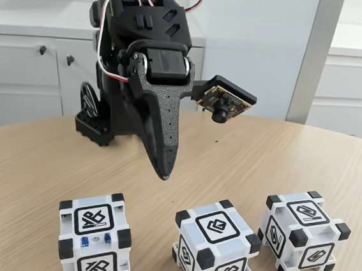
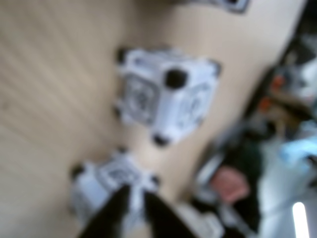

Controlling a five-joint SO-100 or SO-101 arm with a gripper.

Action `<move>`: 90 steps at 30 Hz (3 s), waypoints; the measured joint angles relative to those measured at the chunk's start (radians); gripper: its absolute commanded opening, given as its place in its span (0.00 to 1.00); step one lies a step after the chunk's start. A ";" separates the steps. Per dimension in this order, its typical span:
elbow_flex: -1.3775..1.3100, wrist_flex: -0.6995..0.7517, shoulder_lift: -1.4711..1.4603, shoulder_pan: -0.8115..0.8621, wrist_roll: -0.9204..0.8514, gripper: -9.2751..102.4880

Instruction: Stack cubes from left to right.

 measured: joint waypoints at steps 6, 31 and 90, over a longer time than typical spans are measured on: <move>0.000 0.000 0.000 0.000 0.000 0.08; 0.000 0.000 -0.008 -0.002 0.014 0.10; -1.193 0.104 -1.511 -0.611 0.881 0.46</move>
